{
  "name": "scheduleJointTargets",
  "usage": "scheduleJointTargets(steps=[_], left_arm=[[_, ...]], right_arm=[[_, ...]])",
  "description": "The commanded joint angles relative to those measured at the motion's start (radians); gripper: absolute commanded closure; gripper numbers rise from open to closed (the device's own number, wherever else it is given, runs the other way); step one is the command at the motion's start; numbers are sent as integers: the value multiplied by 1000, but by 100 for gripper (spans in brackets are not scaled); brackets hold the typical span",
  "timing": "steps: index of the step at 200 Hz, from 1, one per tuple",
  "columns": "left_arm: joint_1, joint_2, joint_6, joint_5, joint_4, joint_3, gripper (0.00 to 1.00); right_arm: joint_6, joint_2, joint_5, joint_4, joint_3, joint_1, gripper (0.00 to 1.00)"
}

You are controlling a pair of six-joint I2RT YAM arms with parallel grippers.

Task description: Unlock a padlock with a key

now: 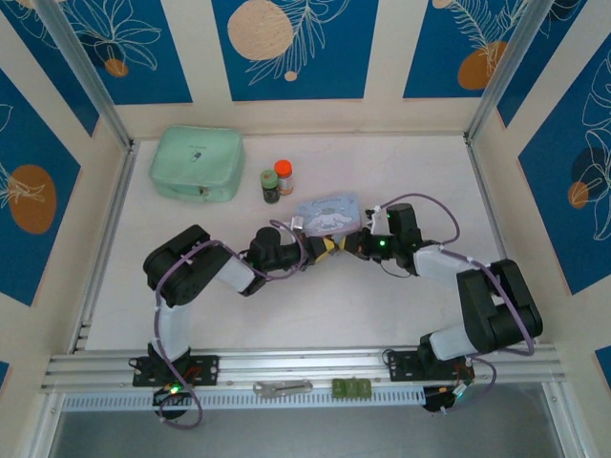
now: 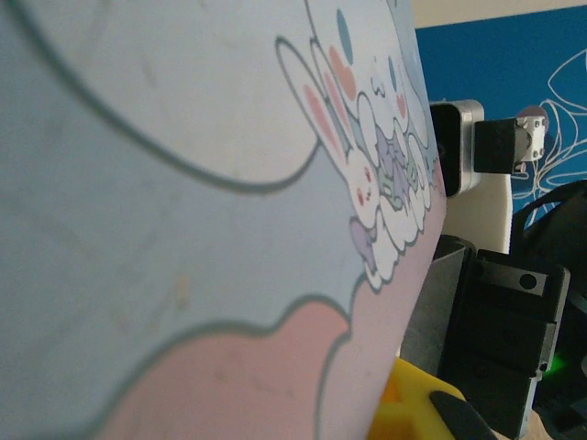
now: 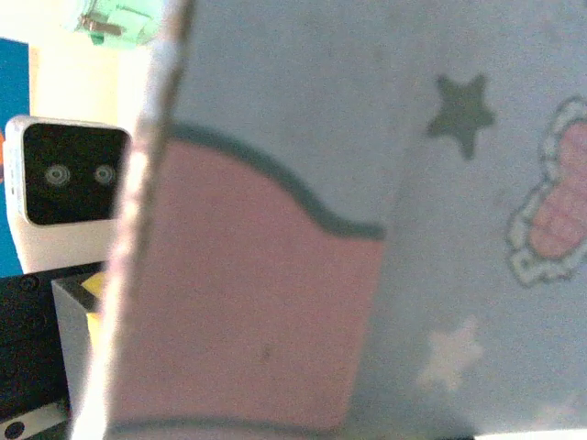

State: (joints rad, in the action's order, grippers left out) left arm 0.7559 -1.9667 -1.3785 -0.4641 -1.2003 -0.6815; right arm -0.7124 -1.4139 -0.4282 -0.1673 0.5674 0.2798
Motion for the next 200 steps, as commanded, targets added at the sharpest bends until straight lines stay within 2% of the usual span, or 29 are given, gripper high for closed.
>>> scheduleJointTargets(steps=[1, 23, 70, 110, 142, 200], left_arm=[[23, 28, 16, 41, -59, 14, 100], [24, 34, 5, 134, -47, 36, 100], [46, 51, -24, 289, -46, 37, 100], [60, 61, -61, 328, -47, 24, 100], [71, 71, -70, 338, -44, 19, 100], [85, 67, -107, 356, -71, 8, 100]], right_arm=[[-39, 89, 63, 38, -41, 9, 100], [-87, 155, 125, 76, -77, 5, 100], [-310, 298, 266, -24, -216, 15, 100], [-434, 370, 387, -169, -305, 76, 100], [-480, 348, 422, -245, -305, 93, 100], [-534, 186, 372, -473, -271, 93, 100]])
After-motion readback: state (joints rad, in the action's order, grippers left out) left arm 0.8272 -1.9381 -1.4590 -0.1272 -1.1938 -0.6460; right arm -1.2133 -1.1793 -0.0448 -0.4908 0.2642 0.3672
